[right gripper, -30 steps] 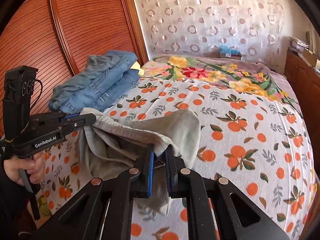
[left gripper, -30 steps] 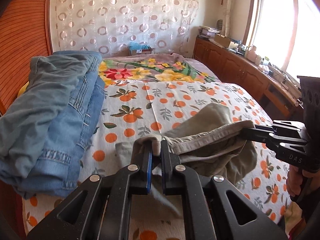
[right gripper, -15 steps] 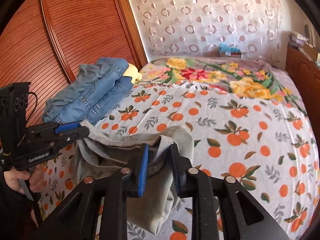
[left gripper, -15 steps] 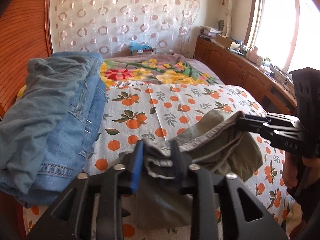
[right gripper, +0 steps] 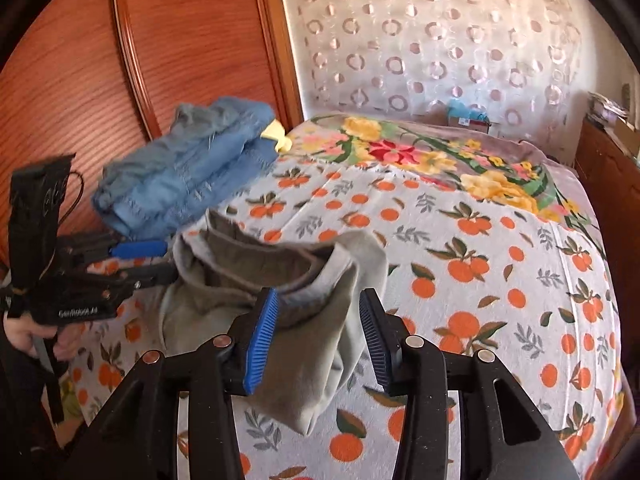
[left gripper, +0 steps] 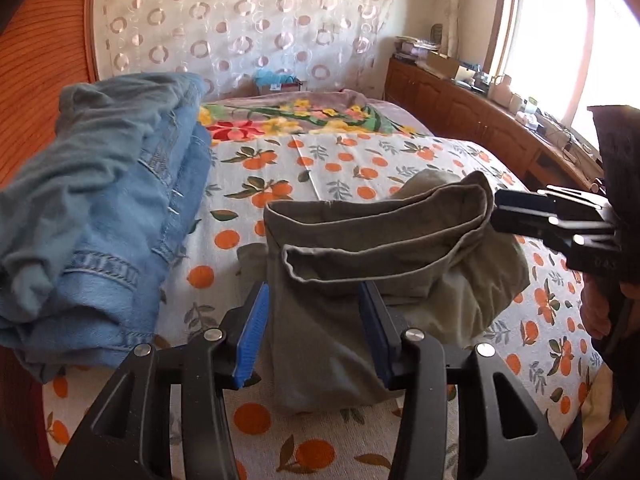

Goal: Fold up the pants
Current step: 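Fold the hem end over toward the waistband with both tools and release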

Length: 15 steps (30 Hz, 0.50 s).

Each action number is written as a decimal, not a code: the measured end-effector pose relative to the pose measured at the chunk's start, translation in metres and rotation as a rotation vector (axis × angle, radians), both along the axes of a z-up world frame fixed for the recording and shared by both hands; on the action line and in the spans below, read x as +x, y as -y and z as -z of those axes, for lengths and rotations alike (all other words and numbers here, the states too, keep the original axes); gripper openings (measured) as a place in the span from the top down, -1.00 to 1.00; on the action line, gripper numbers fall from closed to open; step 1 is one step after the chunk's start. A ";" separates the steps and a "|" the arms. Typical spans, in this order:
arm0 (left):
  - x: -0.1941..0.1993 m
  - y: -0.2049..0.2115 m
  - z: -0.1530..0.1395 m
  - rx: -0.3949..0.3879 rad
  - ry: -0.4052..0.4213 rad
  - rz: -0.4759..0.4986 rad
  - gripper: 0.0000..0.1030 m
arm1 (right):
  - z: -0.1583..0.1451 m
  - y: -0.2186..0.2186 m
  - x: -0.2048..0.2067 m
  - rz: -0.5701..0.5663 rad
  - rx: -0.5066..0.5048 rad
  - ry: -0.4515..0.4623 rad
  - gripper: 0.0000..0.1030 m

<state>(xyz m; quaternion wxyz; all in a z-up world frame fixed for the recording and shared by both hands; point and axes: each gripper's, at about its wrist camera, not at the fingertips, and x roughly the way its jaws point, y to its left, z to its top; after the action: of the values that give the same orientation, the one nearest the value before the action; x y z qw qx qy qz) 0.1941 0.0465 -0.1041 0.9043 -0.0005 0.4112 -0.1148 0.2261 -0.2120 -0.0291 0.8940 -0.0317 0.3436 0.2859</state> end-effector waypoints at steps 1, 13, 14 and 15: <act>0.002 0.001 0.002 0.009 0.005 0.007 0.08 | 0.002 -0.003 0.001 -0.013 -0.006 -0.008 0.14; 0.043 0.008 0.007 0.064 -0.027 0.063 0.40 | 0.009 -0.013 0.028 -0.071 -0.043 -0.023 0.14; 0.044 0.009 0.009 0.067 -0.030 0.066 0.57 | 0.009 -0.013 0.030 -0.076 -0.043 -0.026 0.14; 0.046 0.010 0.009 0.067 -0.034 0.067 0.65 | 0.009 -0.013 0.033 -0.076 -0.043 -0.024 0.15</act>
<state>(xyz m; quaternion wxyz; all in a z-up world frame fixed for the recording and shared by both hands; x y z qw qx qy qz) 0.2396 0.0361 -0.1134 0.8924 0.0417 0.4298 -0.1312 0.2588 -0.1989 -0.0385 0.8774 -0.0603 0.3588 0.3128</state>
